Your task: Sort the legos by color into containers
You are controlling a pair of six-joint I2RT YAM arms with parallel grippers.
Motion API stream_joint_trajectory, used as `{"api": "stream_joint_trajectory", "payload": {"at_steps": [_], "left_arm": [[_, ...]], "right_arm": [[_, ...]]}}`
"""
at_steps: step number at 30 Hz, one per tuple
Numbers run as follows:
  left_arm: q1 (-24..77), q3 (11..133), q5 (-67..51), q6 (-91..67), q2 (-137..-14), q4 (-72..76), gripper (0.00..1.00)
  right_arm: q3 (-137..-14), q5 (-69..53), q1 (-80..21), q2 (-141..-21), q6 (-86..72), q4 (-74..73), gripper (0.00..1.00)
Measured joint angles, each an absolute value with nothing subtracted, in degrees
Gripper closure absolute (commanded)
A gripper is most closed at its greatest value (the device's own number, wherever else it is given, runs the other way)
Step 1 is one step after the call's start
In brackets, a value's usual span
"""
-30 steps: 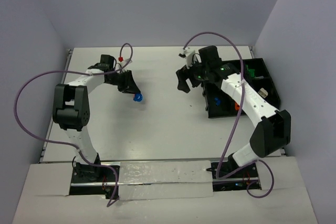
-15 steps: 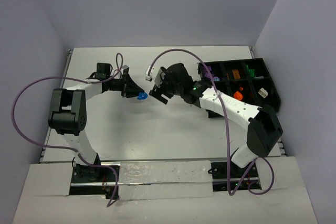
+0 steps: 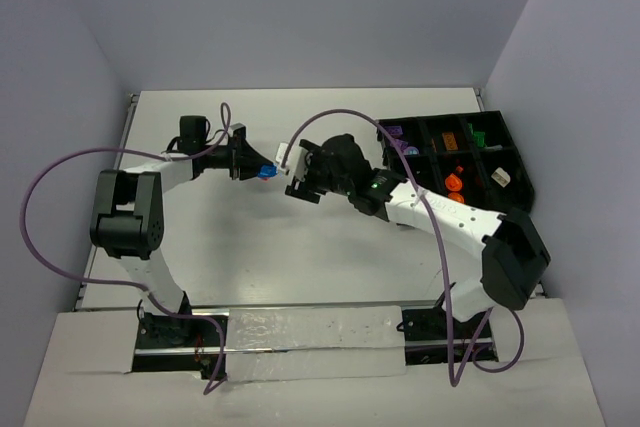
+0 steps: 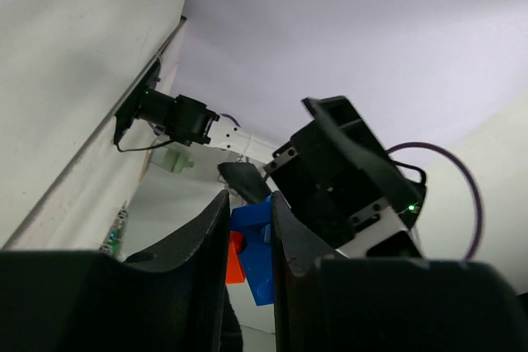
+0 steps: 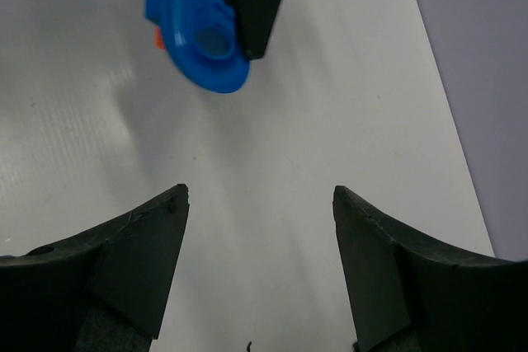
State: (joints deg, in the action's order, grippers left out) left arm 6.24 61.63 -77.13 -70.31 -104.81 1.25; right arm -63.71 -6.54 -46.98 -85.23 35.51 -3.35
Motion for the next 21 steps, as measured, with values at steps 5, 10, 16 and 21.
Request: {"api": "stream_joint_trajectory", "payload": {"at_steps": [5,10,16,21], "left_arm": [[6.3,59.5,-77.4,-75.4,-103.7,3.2,1.00],[7.3,58.4,-77.5,-78.9,-103.4,4.1,1.00],[8.8,56.7,-77.5,-81.8,-101.0,5.6,1.00],[8.8,56.1,-77.5,-82.9,-99.7,5.8,1.00]], "right_arm": [[-58.0,-14.9,-47.0,-79.3,38.9,-2.0,0.35],[-57.6,-22.4,-47.0,-76.9,39.9,2.0,0.41],[-57.6,-24.7,-47.1,-77.9,40.7,4.9,0.45],[-57.2,-23.5,-48.3,-78.3,43.4,6.3,0.45]]}}
